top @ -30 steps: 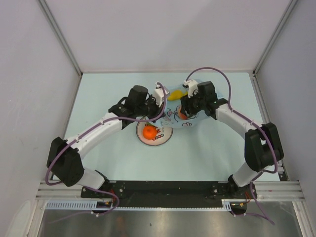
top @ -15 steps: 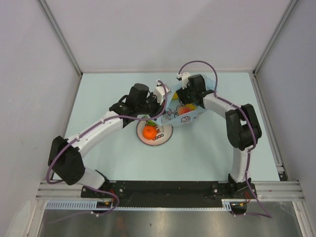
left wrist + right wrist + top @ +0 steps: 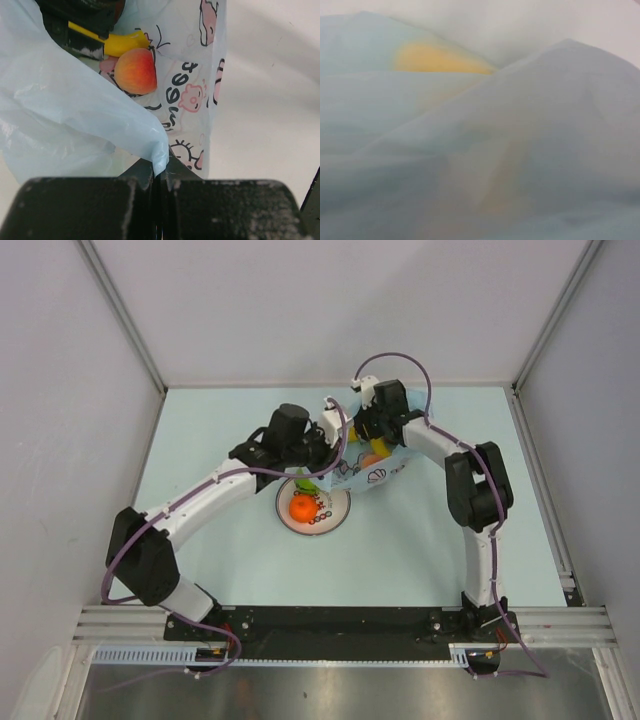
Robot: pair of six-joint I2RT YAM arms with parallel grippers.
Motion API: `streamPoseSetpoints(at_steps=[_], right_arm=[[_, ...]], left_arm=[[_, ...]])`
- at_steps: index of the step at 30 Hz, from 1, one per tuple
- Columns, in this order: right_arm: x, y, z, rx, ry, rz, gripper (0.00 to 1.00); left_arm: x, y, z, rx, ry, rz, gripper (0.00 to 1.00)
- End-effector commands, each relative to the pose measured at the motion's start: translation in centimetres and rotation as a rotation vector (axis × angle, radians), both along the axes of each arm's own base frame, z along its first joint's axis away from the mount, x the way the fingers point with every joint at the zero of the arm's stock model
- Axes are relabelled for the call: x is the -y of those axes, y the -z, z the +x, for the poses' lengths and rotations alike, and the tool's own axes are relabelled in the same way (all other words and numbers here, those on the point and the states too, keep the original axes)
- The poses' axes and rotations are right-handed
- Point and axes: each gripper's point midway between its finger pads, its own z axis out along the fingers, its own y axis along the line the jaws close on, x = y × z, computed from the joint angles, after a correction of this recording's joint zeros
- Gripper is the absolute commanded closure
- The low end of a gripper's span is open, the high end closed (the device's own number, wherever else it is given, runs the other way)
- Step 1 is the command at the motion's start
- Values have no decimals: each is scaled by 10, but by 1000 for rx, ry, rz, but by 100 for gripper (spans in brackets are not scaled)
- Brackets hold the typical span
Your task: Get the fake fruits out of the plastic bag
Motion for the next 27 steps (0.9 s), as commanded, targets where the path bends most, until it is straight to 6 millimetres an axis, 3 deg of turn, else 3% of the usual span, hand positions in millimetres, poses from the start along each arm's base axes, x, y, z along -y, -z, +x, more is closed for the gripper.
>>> streamPoseSetpoints(at_steps=[1,5,10,17,21,25,27], right_arm=[[-29,-20,-1,59,-140,55,26],[-62,-23,-8,125,-365,29,18],[-74,-8,-1,178,-503,-54,15],[-70,28,31,180,-462,-172,2],[-61,44,41,152,-420,-236,2],[-51,32,39,176,-379,-247,8],[-42,21,28,191,-369,-253,13]], left_arm=[[11,-25,7,70,25,-33,100],[10,-29,9,82,24,-30,100],[9,-36,11,108,24,-21,100],[5,-38,11,126,19,-7,100],[3,-34,10,121,13,0,100],[3,-29,12,116,4,2,100],[5,-28,15,113,-2,0,100]])
